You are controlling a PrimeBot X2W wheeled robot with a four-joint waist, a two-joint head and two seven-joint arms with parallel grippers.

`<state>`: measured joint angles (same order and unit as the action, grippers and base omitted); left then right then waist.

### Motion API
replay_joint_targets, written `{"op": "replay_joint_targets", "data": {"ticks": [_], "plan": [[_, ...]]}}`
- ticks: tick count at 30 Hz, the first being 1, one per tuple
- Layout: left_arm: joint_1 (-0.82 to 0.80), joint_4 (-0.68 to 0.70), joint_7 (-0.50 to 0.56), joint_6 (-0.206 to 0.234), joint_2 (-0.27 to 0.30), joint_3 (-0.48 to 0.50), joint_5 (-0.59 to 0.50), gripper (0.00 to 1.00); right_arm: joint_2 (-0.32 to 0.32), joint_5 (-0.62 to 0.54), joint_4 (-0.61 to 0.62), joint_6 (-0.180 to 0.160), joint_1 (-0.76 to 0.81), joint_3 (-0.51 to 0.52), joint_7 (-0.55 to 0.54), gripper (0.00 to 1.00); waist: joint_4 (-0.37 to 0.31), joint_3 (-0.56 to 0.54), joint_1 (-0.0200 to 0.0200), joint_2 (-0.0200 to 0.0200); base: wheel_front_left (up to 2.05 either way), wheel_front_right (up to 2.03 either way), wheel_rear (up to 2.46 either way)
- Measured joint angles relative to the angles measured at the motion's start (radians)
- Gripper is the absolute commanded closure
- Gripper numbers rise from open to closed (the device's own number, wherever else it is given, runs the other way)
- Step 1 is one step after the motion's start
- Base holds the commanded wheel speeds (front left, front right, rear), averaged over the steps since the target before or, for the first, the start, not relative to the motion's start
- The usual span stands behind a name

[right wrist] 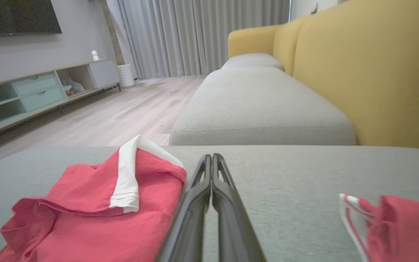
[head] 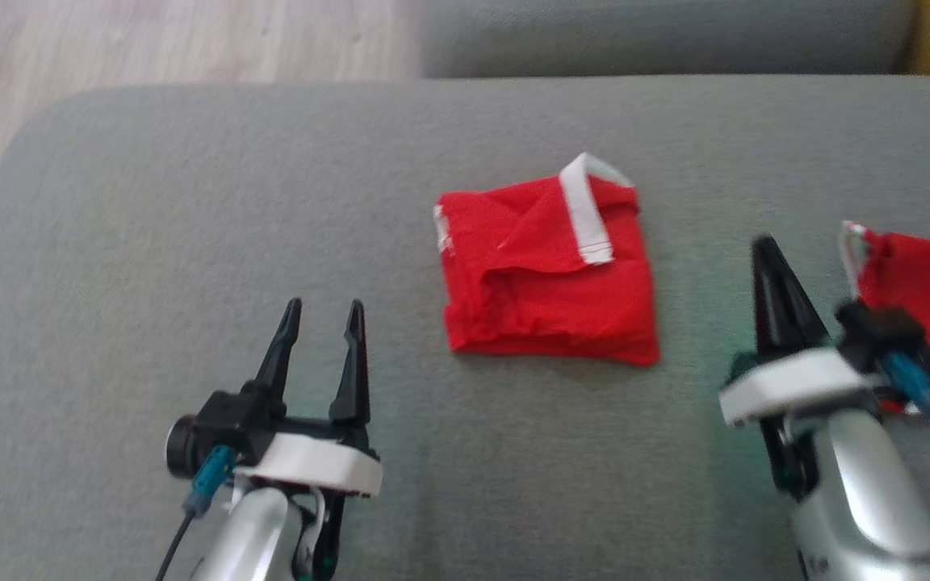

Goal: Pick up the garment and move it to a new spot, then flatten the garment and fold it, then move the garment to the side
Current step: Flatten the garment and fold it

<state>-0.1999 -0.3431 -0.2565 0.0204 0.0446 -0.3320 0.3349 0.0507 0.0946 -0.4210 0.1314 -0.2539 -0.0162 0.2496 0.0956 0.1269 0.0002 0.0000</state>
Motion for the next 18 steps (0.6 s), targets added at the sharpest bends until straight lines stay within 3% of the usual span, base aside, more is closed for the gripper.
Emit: {"op": "replay_joint_targets", "data": {"ticks": [10, 18], "plan": [[-0.050, -0.006, 0.000, 0.006, 0.000, -0.032, 0.021, 0.00, 0.073, 0.001, -0.306, 0.000, -0.230, -0.134, -0.040, 1.00, 0.106, 0.078, 0.0001, 0.0000, 0.00, 0.00, 0.00], [-0.060, -0.012, 0.000, 0.007, 0.000, -0.039, 0.021, 0.00, 0.085, 0.013, -0.505, 0.000, -0.324, -0.249, -0.028, 1.00, 0.143, 0.097, -0.0001, 0.0000, 0.00, 0.00, 0.00]]}}
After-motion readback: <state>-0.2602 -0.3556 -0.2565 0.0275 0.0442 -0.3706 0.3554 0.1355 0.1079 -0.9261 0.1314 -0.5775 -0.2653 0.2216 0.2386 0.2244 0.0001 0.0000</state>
